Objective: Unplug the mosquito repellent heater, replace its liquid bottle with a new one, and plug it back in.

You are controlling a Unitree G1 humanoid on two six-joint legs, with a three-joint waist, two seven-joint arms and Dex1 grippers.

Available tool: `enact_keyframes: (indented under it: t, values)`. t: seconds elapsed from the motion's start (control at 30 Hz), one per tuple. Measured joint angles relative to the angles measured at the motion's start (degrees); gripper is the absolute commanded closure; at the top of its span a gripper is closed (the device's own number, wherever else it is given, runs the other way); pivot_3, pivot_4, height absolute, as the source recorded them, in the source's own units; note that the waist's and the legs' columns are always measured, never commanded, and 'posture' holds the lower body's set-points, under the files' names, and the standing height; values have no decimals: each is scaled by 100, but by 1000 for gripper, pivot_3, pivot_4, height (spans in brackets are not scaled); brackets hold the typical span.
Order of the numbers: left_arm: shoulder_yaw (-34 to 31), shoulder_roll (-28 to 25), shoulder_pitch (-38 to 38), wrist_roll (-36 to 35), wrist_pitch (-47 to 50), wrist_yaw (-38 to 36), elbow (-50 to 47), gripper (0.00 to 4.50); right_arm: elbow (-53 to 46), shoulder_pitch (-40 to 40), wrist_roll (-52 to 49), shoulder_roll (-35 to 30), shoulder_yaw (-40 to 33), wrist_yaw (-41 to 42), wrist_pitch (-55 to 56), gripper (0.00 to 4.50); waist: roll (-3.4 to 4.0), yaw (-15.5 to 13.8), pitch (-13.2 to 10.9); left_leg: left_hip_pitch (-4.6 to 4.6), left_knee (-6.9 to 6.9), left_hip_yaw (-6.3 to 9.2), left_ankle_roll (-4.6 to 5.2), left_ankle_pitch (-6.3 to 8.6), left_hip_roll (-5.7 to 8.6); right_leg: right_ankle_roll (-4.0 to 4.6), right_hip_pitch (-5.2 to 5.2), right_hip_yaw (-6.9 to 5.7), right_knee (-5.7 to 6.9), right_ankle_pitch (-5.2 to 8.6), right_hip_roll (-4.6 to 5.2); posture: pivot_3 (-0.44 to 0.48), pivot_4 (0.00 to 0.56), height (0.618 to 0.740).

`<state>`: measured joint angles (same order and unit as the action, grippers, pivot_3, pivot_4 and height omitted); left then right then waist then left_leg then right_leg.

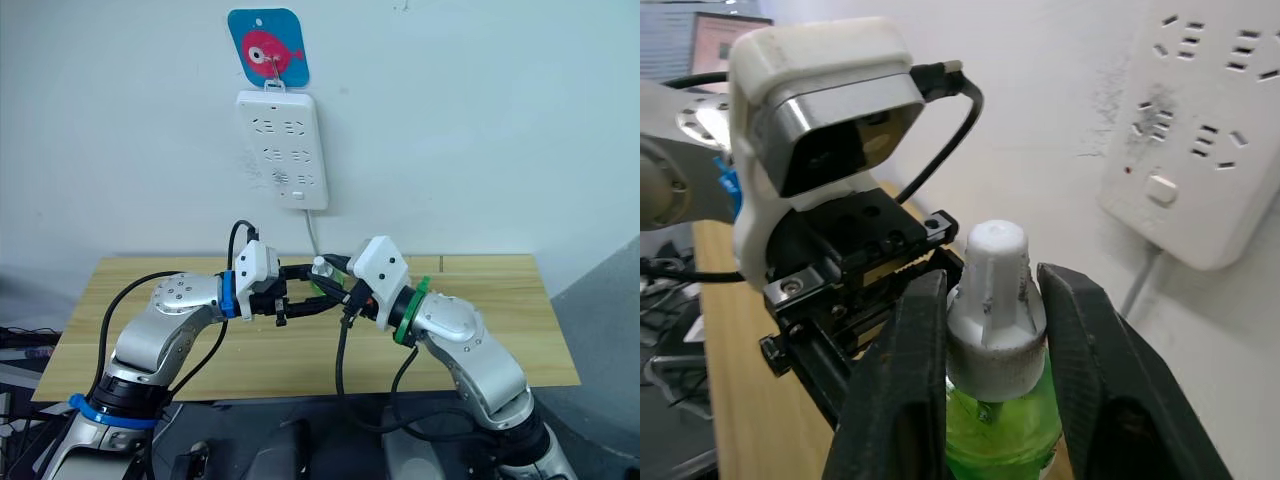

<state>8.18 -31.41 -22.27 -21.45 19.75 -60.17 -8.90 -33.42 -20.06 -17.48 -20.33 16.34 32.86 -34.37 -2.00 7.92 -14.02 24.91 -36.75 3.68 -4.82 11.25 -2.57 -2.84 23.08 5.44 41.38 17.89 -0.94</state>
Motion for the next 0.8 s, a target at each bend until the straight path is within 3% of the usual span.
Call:
enact_keyframes:
  t: [0.17,0.3,0.4,0.57,0.7,0.73,0.8]
  values:
    - [-15,-192,105,-68,141,-156,-216,2218,1048,-913,-458,-474,-60,1567,348,3518,0,-1,0,-2,-3,0,1,0,0,0,-3,-2,0,-1,-1,-97,160,725]
    - [27,-381,134,-108,138,-414,-404,2218,2510,-2177,-606,-825,256,3534,948,3518,0,-1,1,-5,-2,7,1,1,-2,2,-7,-15,-3,-1,-1,-74,155,725]
    - [85,-363,131,-129,128,-517,-461,2218,2695,-2385,-803,-930,279,4019,773,3518,1,-83,2,-2,-1,21,1,1,-1,2,-12,-29,-6,-1,1,-74,155,725]
    - [109,-336,137,-213,128,-544,-507,2218,2556,-2232,-1053,-1011,-76,3869,456,1751,1,-161,1,0,-7,20,1,0,-1,2,-13,-27,-7,-1,3,-88,156,725]
    - [101,-314,179,-261,138,-491,-518,2218,1892,-1806,-1208,-1380,-627,3525,214,293,1,-189,3,-3,-15,23,1,0,0,2,-25,-30,-7,-1,2,-92,154,725]
    - [78,-320,188,-271,144,-468,-513,2218,1667,-1593,-1247,-1483,-735,3430,161,22,1,-201,4,-5,-15,27,1,1,1,2,-30,-34,-9,-1,2,-94,156,725]
    - [42,-317,176,-292,159,-435,-507,2218,1349,-1282,-1286,-1532,-850,3241,77,0,1,-218,4,-5,-16,25,1,0,1,2,-30,-32,-9,-1,1,-97,157,725]
